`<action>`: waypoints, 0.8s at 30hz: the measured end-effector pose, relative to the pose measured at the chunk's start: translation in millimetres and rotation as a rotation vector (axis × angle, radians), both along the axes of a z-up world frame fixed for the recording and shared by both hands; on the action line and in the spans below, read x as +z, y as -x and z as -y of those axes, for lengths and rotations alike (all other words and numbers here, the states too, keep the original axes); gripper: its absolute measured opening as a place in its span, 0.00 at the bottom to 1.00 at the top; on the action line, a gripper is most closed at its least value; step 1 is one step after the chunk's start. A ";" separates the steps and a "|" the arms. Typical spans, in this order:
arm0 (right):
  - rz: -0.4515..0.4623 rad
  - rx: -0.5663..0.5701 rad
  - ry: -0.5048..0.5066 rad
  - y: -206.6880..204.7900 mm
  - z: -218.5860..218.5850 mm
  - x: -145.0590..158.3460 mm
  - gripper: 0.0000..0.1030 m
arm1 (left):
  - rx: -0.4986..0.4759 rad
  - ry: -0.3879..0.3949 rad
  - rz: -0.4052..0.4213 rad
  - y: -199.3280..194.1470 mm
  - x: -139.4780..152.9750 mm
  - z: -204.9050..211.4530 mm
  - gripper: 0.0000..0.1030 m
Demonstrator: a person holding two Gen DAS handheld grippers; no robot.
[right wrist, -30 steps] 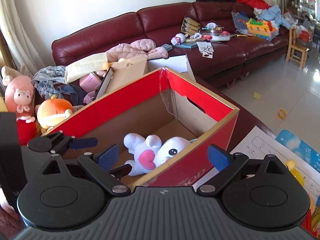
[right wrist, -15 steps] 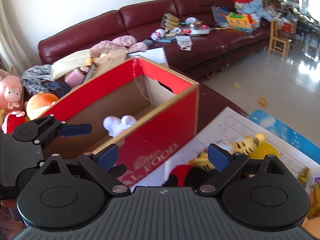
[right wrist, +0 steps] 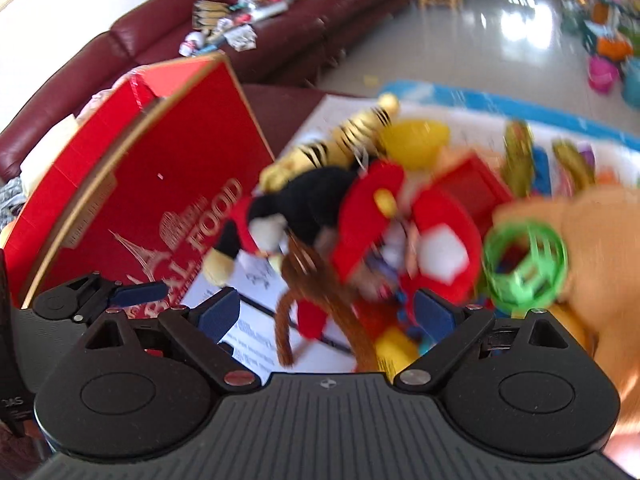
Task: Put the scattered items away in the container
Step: 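Move both tools back over the toy heap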
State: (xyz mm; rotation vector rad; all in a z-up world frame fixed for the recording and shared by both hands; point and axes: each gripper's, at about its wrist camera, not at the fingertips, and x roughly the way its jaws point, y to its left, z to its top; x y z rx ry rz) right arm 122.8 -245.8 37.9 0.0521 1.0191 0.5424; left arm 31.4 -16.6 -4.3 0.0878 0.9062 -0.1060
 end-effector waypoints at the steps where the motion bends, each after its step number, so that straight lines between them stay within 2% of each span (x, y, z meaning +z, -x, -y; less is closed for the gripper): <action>1: -0.008 -0.008 -0.005 1.2 2.6 -3.5 0.91 | -0.006 -0.006 0.002 -0.3 -3.8 1.1 0.92; 7: -0.029 -0.007 0.016 12.3 3.3 -20.7 0.90 | -0.036 -0.013 0.014 -6.8 -22.1 -0.5 0.91; 16: 0.004 0.035 0.093 20.9 -2.7 -30.0 0.88 | -0.111 -0.041 0.001 -14.0 -41.4 9.1 0.91; 21: -0.032 0.027 0.094 16.8 -1.3 -39.2 0.76 | -0.125 -0.061 -0.005 -21.4 -48.2 13.0 0.90; 24: -0.043 0.033 0.102 18.2 -1.8 -43.6 0.76 | -0.116 -0.056 -0.013 -25.5 -50.4 10.5 0.90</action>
